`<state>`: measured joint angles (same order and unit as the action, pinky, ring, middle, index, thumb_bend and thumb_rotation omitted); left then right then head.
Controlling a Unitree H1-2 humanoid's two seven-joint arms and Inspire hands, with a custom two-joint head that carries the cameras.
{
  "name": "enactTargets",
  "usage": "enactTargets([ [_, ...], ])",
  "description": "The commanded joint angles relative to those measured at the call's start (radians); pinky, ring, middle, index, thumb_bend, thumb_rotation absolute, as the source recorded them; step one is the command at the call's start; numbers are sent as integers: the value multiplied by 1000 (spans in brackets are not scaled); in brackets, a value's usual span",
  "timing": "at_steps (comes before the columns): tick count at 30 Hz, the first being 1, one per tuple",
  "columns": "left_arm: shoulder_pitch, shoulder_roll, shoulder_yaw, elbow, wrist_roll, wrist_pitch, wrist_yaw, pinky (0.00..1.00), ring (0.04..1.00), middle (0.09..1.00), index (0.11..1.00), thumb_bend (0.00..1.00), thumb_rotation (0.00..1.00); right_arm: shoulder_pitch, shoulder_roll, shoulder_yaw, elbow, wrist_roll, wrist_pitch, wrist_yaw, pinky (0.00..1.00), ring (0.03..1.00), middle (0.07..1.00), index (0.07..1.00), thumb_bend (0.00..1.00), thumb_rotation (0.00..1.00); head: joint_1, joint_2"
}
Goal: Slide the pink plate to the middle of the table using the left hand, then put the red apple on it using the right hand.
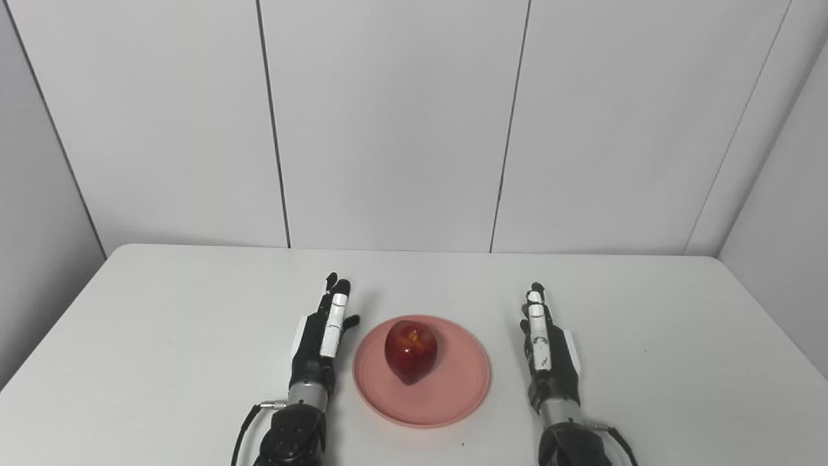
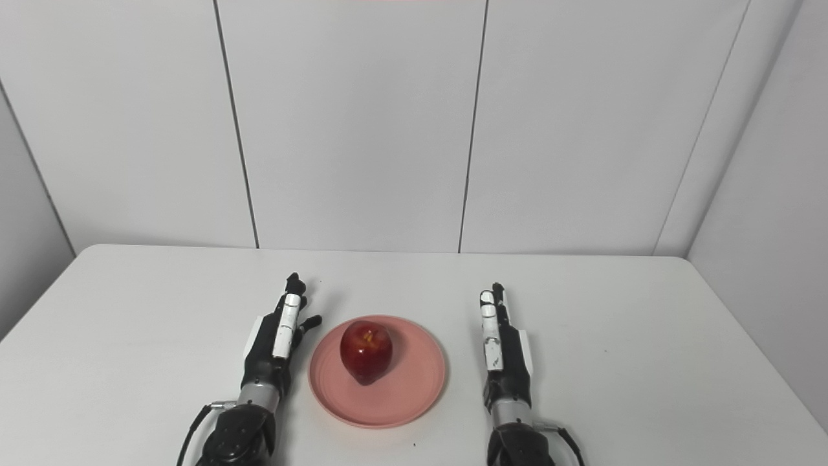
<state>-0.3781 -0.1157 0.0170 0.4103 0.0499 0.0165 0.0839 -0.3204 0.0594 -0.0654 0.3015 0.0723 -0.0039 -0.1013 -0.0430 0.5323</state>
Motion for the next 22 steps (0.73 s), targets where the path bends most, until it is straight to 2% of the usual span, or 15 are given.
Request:
enactTargets([
  [1,17,-2,8,9,-5,-4,21,1000,1000,1000,1000,877,1000,-29,2,8,-9,13,37,25,1000,1000,1000,994,800,1000,1,1],
  [3,22,-8,10,7,-9,-11,21,1000,1000,1000,1000,911,1000,-29,-3,9,-8,17,47,34,1000,1000,1000,995,812,1000,1,1],
  [11,33,-15,2,7,-7,-23,20,1000,1000,1000,1000,934,1000,-30,-9,11,-18,28,78,42,1000,1000,998,995,816,1000,1,1],
  [18,40,-14,-8,0,-3,-13,19,1000,1000,1000,1000,898,1000,-32,-10,10,-20,31,90,38,1000,1000,1000,997,829,1000,1,1],
  [22,38,-9,-9,12,-3,-30,15,1000,1000,1000,1000,895,1000,-33,-9,7,-19,33,88,37,1000,1000,1000,996,833,1000,1,1],
])
